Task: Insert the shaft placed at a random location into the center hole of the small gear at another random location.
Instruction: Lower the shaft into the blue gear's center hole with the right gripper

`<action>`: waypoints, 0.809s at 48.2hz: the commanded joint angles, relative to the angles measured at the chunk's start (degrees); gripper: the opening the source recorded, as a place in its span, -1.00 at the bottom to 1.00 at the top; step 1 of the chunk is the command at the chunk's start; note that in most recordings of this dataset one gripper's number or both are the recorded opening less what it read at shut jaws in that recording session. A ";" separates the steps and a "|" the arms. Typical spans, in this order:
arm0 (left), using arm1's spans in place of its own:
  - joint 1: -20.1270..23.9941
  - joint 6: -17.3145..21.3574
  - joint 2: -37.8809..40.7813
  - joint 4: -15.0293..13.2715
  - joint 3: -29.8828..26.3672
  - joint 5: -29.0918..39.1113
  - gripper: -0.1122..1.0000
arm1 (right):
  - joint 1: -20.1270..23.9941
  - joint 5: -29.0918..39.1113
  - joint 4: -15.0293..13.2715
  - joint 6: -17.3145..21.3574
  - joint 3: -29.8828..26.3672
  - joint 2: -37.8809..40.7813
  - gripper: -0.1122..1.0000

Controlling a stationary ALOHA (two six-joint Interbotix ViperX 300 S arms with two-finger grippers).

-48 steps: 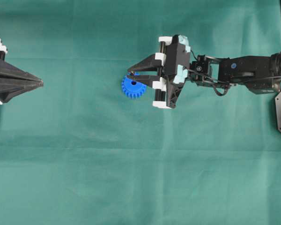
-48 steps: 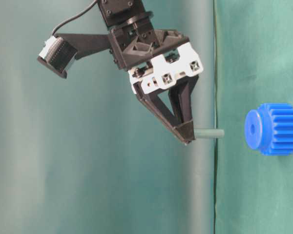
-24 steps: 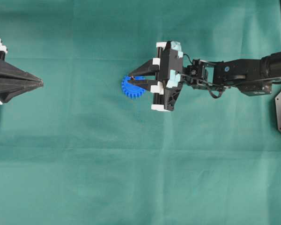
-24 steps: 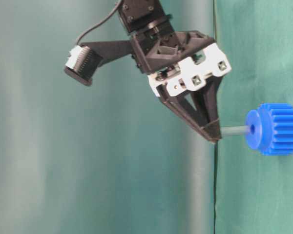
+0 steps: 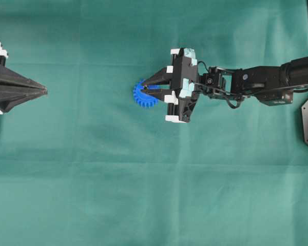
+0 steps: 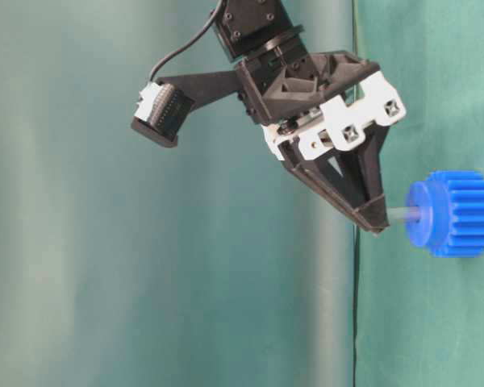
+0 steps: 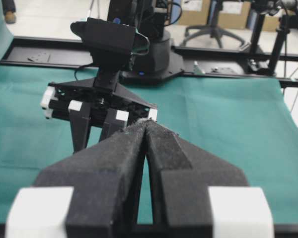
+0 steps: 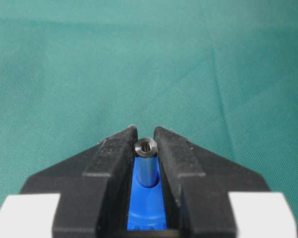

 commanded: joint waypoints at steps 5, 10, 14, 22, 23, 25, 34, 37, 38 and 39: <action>0.00 0.00 0.18 -0.09 -0.44 -0.26 -0.81 | 0.00 -0.88 0.00 0.09 -1.32 0.26 -0.50; 0.00 0.00 0.18 -0.09 -0.35 -0.26 -0.81 | -0.18 -1.14 0.09 0.09 -1.32 1.14 -0.50; 0.00 0.00 0.18 -0.09 -0.35 -0.18 -0.81 | -0.09 -1.14 0.09 0.09 -1.41 1.67 -0.50; 0.00 0.00 0.18 -0.09 -0.26 -0.26 -0.81 | -0.18 -1.41 0.09 0.09 -1.32 2.55 -0.50; 0.00 0.00 0.18 -0.09 -0.26 -0.26 -0.81 | -0.18 -1.41 0.09 0.09 -1.32 2.64 -0.50; 0.00 0.00 0.18 0.00 -0.26 -0.26 -0.81 | -0.26 -1.41 0.09 0.09 -1.32 2.72 -0.50; 0.00 0.00 0.18 -0.09 -0.26 -0.26 -0.81 | -0.18 -1.32 0.09 0.09 -1.32 2.72 -0.50; 0.00 0.00 0.18 -0.09 -0.26 -0.18 -0.81 | -0.26 -1.14 0.09 0.09 -1.32 2.72 -0.50; 0.00 0.00 0.18 -0.09 -0.26 -0.18 -0.81 | -0.26 -1.14 0.09 0.09 -1.23 2.72 -0.50; 0.00 0.00 0.18 -0.09 -0.26 -0.26 -0.81 | -0.18 -1.23 0.09 0.09 -1.23 2.81 -0.50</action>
